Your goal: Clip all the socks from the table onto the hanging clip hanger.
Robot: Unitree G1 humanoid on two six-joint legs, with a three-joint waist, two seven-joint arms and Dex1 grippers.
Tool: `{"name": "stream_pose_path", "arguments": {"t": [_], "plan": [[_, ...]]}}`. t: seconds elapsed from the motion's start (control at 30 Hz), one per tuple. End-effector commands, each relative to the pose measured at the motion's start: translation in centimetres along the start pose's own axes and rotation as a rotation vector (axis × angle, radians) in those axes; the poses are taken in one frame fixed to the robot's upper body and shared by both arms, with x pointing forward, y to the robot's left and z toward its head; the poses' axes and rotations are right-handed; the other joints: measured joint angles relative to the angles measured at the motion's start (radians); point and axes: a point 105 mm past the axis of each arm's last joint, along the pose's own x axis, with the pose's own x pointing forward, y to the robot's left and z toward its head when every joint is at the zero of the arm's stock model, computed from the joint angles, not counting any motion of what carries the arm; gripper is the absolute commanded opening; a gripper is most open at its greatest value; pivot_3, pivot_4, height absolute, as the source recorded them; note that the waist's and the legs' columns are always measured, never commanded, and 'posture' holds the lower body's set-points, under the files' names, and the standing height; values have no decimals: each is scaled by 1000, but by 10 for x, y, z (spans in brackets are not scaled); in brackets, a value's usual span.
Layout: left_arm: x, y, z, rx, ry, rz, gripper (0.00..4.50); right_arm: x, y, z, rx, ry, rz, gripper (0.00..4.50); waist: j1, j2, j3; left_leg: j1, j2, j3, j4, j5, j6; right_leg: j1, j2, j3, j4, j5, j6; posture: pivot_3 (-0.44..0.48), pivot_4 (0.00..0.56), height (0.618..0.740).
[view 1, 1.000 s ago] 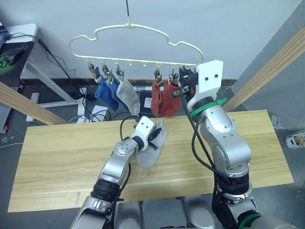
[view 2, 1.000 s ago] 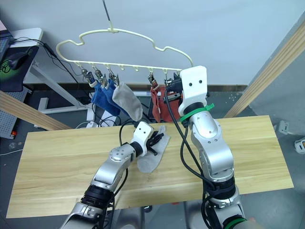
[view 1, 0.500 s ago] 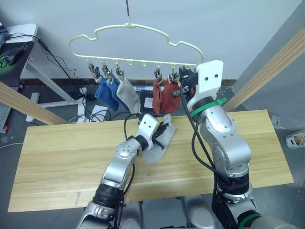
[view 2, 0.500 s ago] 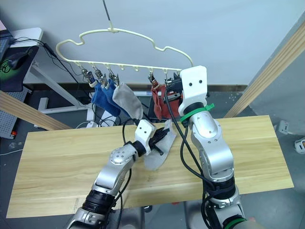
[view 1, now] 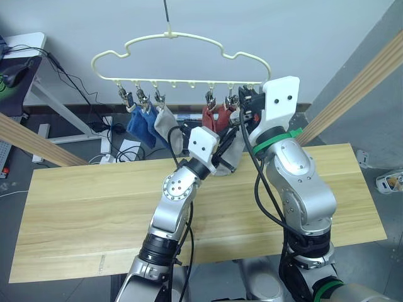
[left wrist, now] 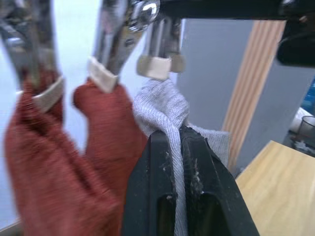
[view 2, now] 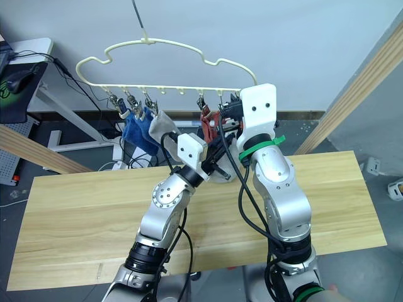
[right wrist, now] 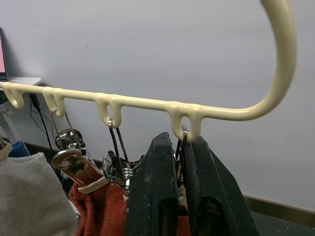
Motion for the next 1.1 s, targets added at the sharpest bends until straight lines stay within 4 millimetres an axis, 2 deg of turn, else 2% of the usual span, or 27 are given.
{"name": "stream_pose_path", "arguments": {"t": [0.03,0.3,0.77,0.87,1.1], "plan": [[1,-3,11,-2,-57,-3,8,-5,4,15,14,-60,10,0,0,0,0,0,0,0,0,0,0,0,0,0,0,0,0,-223,391,740],[6,-10,13,-25,-62,-33,8,-5,6,14,27,-52,18,0,0,0,0,0,0,0,0,0,0,0,0,0,0,0,0,-224,394,740],[15,-6,23,-67,-100,-19,8,-8,7,8,34,-30,17,0,0,0,0,0,0,0,0,0,0,0,0,0,0,0,0,-224,399,740],[13,-8,23,-68,-102,-32,0,-8,7,9,51,-38,17,916,0,0,0,0,0,0,0,0,0,0,0,0,0,0,0,-223,399,740],[5,-9,17,-85,-65,-65,2066,-11,7,10,67,-44,29,3533,0,0,0,0,0,0,0,0,0,0,0,0,0,0,0,-219,395,740]]}}
